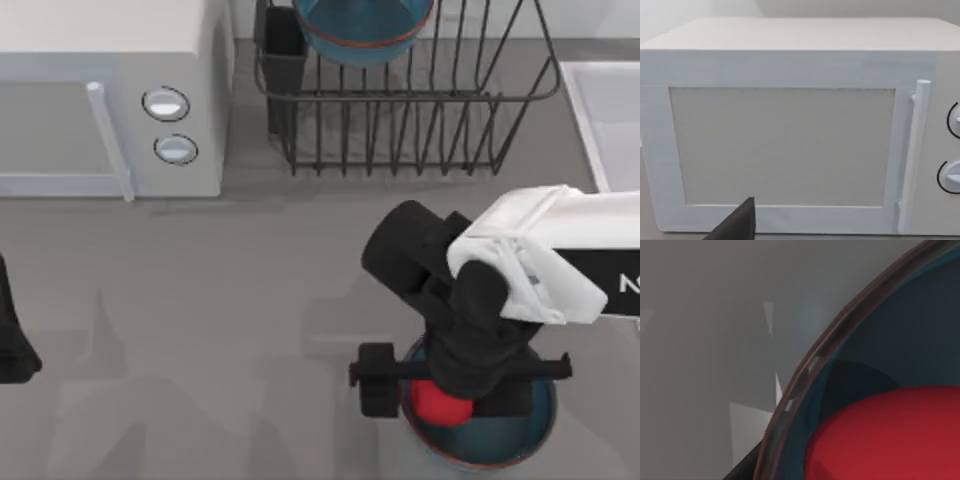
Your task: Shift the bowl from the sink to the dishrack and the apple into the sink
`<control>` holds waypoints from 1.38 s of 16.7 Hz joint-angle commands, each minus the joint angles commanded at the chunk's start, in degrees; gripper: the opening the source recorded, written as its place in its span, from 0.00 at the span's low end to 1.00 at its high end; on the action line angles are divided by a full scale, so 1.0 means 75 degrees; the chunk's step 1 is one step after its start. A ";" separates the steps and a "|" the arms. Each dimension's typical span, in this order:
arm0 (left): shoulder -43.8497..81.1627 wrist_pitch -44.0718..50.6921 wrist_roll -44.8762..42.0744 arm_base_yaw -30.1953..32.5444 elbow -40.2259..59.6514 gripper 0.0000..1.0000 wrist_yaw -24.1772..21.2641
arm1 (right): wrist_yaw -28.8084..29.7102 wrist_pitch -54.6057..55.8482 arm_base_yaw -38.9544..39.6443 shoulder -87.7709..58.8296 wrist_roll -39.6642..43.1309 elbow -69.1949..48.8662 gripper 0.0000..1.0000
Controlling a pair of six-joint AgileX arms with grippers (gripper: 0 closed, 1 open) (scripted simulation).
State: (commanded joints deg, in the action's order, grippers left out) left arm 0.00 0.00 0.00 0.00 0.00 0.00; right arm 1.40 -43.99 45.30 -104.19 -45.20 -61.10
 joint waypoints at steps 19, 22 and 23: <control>0.0000 0.0000 0.0000 0.0000 0.0000 1.00 0.0000 | -0.0057 -0.1931 -0.0541 0.0948 0.0409 -0.1422 0.00; 0.0000 0.0000 0.0000 0.0000 0.0000 1.00 0.0000 | -0.0158 -0.0595 -0.1402 0.1005 0.0997 -0.0863 0.00; 0.0000 0.0000 0.0000 0.0000 0.0000 1.00 0.0000 | -0.0226 -0.0035 -0.1749 0.1021 0.1228 -0.0627 0.00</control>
State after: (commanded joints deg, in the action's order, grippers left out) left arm 0.00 0.00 0.00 0.00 0.00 0.00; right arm -0.30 -44.26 32.18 -96.53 -35.99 -65.80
